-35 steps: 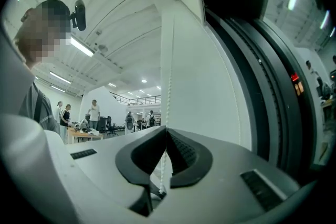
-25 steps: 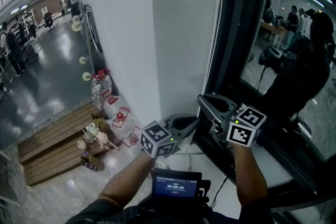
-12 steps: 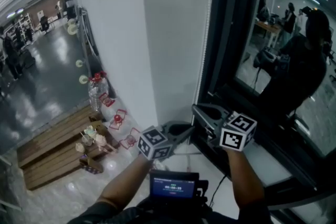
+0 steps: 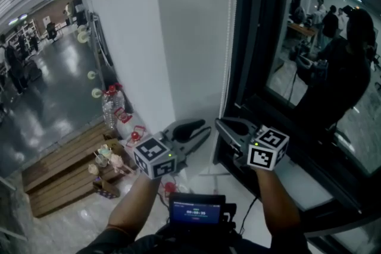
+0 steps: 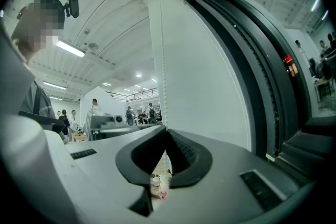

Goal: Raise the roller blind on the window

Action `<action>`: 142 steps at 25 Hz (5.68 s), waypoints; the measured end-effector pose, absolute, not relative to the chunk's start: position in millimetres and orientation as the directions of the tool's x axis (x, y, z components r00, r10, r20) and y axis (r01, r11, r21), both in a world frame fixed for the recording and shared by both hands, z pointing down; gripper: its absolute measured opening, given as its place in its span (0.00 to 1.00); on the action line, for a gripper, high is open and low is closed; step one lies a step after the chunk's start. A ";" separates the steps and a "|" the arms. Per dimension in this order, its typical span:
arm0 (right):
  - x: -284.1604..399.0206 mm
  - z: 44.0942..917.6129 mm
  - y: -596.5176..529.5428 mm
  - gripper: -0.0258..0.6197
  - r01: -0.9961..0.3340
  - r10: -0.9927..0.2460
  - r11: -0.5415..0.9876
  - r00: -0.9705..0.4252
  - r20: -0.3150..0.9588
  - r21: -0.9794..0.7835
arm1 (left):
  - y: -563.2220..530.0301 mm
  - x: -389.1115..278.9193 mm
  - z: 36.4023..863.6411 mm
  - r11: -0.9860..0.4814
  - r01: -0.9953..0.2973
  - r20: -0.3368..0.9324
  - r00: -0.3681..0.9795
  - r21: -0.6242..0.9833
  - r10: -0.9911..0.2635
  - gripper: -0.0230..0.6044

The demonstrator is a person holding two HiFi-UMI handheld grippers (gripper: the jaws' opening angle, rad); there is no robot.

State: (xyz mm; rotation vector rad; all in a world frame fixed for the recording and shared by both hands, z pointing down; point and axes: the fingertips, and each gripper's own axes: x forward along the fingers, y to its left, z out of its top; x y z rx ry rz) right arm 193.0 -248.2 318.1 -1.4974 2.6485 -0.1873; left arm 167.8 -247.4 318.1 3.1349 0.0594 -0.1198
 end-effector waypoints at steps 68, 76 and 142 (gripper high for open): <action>206.3 230.9 -227.2 0.13 -0.884 -0.874 0.467 -0.464 -0.146 0.013 | -230.5 208.2 311.6 -0.991 0.135 -0.106 0.985 -0.001 0.134 0.04; 192.7 212.4 -239.1 0.06 -0.847 -0.838 0.531 -0.527 -0.143 0.011 | -223.2 209.4 312.3 -0.989 0.148 -0.107 0.983 -0.003 0.147 0.04; 180.3 352.8 -237.3 0.04 -0.835 -0.854 0.510 -0.520 -0.008 -0.210 | -239.0 203.4 253.5 -0.991 0.134 -0.128 0.982 -0.024 0.136 0.04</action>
